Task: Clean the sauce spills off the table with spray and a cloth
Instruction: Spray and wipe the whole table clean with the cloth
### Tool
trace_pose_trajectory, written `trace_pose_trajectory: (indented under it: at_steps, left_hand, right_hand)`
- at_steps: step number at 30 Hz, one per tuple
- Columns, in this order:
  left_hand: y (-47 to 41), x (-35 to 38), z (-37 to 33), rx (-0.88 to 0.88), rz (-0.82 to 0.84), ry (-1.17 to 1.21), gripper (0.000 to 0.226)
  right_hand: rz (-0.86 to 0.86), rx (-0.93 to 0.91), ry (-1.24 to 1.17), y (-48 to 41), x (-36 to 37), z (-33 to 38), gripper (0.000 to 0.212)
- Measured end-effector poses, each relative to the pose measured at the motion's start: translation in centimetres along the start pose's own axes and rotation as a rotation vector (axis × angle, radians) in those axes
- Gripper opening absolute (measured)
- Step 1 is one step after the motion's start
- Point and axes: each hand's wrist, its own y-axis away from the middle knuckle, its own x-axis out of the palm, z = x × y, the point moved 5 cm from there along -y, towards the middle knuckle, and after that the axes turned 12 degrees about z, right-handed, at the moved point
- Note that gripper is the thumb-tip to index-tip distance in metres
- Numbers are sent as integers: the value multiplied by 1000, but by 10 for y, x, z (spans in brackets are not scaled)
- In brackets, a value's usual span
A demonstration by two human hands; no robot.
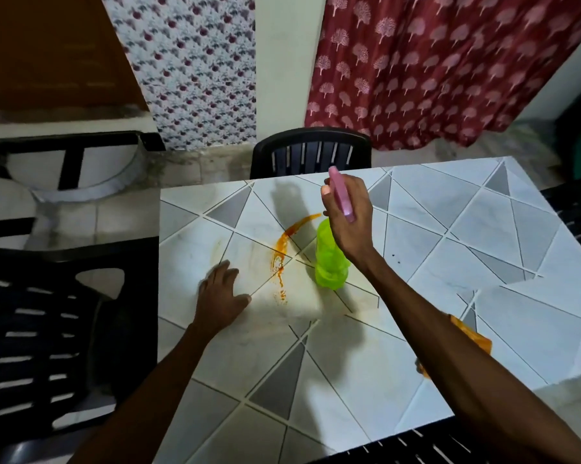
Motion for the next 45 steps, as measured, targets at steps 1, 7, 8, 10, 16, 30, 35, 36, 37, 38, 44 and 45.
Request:
trace_pose_trajectory:
  at_steps: [1, 7, 8, 10, 16, 30, 35, 36, 37, 38, 44, 45]
  left_hand:
    - [-1, -1, 3, 11, -31, 2, 84]
    - [-13, -15, 36, -62, -27, 14, 113]
    - [-15, -16, 41, -59, -8, 23, 121]
    - [-16, -16, 49, -40, 6, 11, 129]
    - [-12, -12, 54, -43, 0, 41, 119]
    - [-11, -5, 66, -2, -161, 19, 97]
    - [-14, 1, 70, -48, -60, 5, 106]
    - [-14, -1, 70, -63, -48, -6, 109]
    - [-14, -1, 71, -79, -36, -13, 113]
    - [-14, -2, 71, -97, -29, -21, 114]
    - [-19, -14, 50, -245, 135, -97, 114]
    - [-20, -17, 45, -279, 153, -97, 114]
  right_hand:
    - [44, 17, 2, -4, 6, 2, 18]
    - [308, 399, -12, -7, 69, -6, 12]
    - [340, 483, -13, -5, 82, -13, 11]
    - [411, 620, -43, -1, 113, -30, 7]
    - [574, 746, -34, -7, 232, -101, 68]
    - [554, 703, -171, -24, 270, -20, 25]
    - [590, 714, -68, -23, 251, -24, 18]
    - [588, 726, -72, -22, 244, -27, 17]
    - [575, 738, -87, -21, 235, -29, 17]
    - [561, 749, -94, -22, 226, -32, 21]
    - [333, 832, -144, -24, 130, -54, 38]
    - [292, 845, -128, -23, 112, -58, 45]
